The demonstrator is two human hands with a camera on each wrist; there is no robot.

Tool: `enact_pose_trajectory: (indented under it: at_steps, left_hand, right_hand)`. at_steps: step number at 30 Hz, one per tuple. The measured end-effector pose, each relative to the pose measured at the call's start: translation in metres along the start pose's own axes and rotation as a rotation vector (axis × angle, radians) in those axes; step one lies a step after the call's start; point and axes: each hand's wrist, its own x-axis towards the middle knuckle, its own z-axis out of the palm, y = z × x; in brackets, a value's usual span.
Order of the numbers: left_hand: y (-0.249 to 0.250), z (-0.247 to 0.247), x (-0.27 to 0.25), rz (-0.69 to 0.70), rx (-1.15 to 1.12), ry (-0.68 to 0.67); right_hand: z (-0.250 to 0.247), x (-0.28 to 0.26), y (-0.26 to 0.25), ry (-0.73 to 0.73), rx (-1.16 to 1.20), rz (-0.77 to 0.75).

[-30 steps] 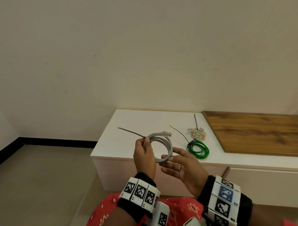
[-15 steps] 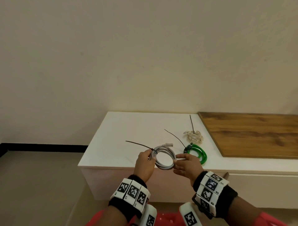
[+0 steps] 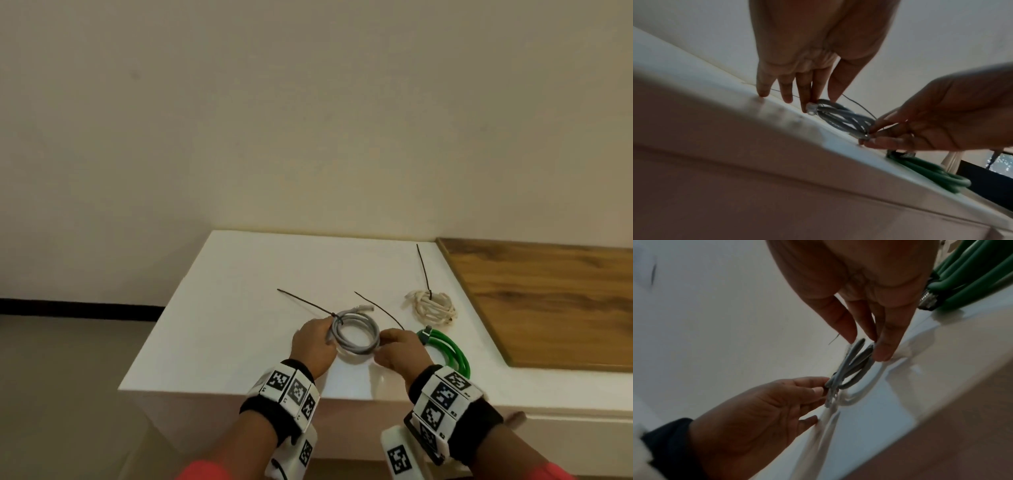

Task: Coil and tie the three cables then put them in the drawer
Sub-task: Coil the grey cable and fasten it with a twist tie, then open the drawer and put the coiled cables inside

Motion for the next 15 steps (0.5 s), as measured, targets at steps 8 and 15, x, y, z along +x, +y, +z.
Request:
enact_pose_trajectory:
  at_steps: [8, 15]
  left_hand:
    - [-0.012, -0.018, -0.023, 0.048, 0.199, -0.053]
    - [-0.06, -0.054, -0.099, 0.118, 0.348, 0.229]
  right_hand:
    - [0.0, -0.016, 0.008, 0.018, -0.134, -0.164]
    - [0.012, -0.082, 0.03, -0.119, -0.759, -0.609]
